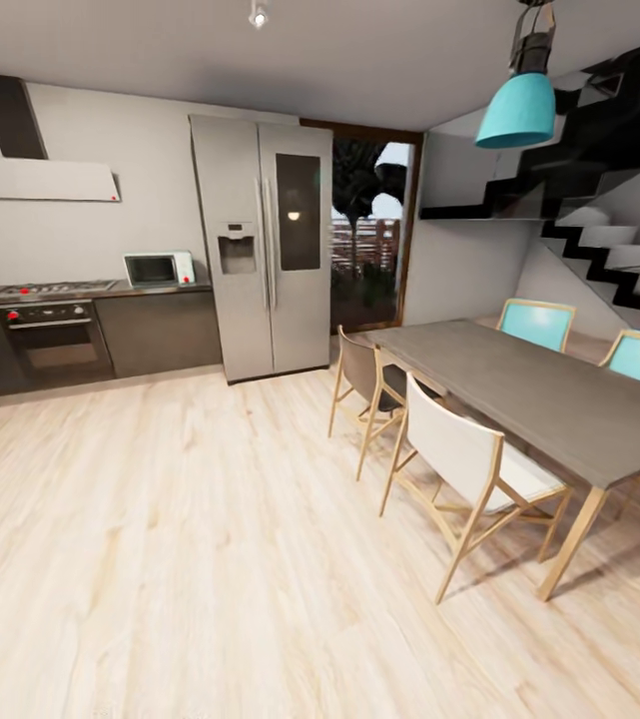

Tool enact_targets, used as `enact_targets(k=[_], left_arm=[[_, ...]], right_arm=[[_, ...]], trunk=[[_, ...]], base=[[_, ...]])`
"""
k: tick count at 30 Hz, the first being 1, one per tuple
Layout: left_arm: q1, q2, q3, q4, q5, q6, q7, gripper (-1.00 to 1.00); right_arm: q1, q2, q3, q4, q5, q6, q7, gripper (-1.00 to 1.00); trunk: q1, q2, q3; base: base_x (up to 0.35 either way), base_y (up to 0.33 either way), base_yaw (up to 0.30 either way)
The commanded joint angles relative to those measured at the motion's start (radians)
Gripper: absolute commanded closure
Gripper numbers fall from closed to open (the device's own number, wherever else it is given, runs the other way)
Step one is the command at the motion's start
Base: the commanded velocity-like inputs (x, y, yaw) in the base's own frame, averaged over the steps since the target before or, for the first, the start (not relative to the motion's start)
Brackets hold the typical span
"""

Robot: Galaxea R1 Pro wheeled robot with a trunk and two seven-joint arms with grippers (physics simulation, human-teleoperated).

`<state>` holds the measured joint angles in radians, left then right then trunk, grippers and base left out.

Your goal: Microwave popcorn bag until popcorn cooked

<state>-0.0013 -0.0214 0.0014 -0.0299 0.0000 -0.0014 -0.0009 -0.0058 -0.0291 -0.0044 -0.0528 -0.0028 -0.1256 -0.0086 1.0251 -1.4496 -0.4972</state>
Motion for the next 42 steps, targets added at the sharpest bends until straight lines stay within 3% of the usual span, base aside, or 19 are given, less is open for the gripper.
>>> enact_targets(k=[1, 33, 42], left_arm=[[0.000, 0.000, 0.000, -0.001, 0.000, 0.000, 0.000, -1.00], [0.000, -0.007, 0.000, -0.001, 0.000, 0.000, -0.001, -1.00], [0.000, 0.017, 0.000, -0.002, 0.001, 0.000, 0.002, -1.00]], right_arm=[[0.000, 0.000, 0.000, 0.001, 0.000, -0.003, -0.001, -1.00], [0.000, 0.000, 0.000, 0.002, 0.000, -0.003, -0.001, -1.00], [0.000, -0.005, 0.001, 0.003, 0.000, -0.012, -0.001, -1.00]], trunk=[[0.000, 0.000, -0.001], [0.000, 0.000, -0.013], [0.000, 0.000, -0.017]], base=[[0.000, 0.000, 0.287], [0.000, 0.000, 0.287], [0.000, 0.000, 0.287]])
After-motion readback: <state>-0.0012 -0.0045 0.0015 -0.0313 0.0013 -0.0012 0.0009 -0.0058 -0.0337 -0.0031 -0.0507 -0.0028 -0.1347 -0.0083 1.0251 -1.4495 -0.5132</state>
